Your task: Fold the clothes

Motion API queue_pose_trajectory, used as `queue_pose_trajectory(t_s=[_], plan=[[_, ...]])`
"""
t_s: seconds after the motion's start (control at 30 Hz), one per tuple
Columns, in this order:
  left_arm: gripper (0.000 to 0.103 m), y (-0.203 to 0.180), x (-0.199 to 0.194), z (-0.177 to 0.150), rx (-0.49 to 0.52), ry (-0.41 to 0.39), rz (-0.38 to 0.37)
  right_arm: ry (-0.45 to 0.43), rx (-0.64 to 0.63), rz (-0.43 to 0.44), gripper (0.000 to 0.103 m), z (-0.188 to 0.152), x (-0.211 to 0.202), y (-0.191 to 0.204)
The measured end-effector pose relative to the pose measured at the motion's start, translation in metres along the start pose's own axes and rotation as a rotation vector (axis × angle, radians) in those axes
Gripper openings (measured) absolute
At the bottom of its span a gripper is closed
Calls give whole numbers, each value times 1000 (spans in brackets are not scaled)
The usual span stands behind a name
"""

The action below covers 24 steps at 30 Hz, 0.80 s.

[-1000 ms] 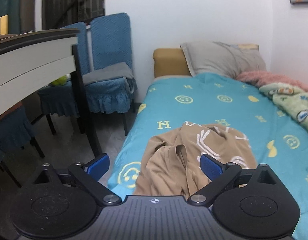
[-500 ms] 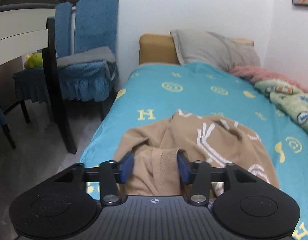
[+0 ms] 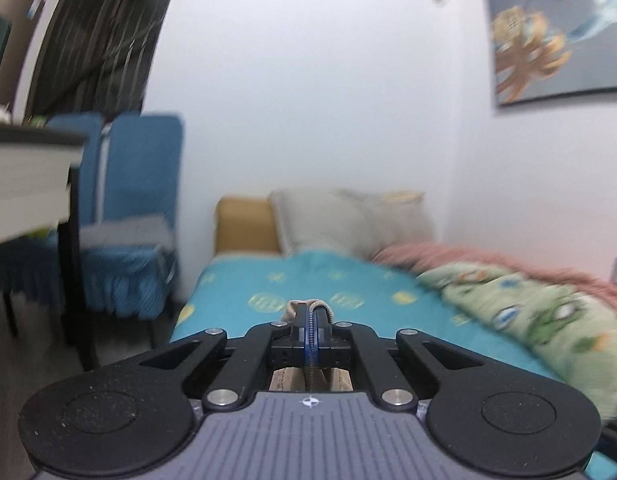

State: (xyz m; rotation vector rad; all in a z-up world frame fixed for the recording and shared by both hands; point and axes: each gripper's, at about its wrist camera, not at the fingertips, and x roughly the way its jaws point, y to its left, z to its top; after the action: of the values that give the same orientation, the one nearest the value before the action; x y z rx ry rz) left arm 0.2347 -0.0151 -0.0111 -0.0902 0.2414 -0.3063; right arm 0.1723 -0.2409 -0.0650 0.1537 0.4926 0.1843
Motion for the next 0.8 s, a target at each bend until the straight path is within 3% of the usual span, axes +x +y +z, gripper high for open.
queue_pose_trajectory(t_s=[0.2, 0.43, 0.53, 0.67, 0.8], plan=[[1, -24, -64, 6, -15, -81, -79, -31, 12, 89, 103, -5, -27, 31], [1, -47, -127, 10, -29, -153, -154, 10, -41, 65, 103, -20, -12, 71], [1, -39, -121, 4, -37, -129, -124, 73, -77, 19, 103, -29, 12, 77], [1, -21, -95, -5, -68, -61, -65, 126, -81, -134, 103, -35, 26, 56], [1, -4, -83, -8, -105, -16, -52, 122, 136, -269, 103, -20, 15, 6]])
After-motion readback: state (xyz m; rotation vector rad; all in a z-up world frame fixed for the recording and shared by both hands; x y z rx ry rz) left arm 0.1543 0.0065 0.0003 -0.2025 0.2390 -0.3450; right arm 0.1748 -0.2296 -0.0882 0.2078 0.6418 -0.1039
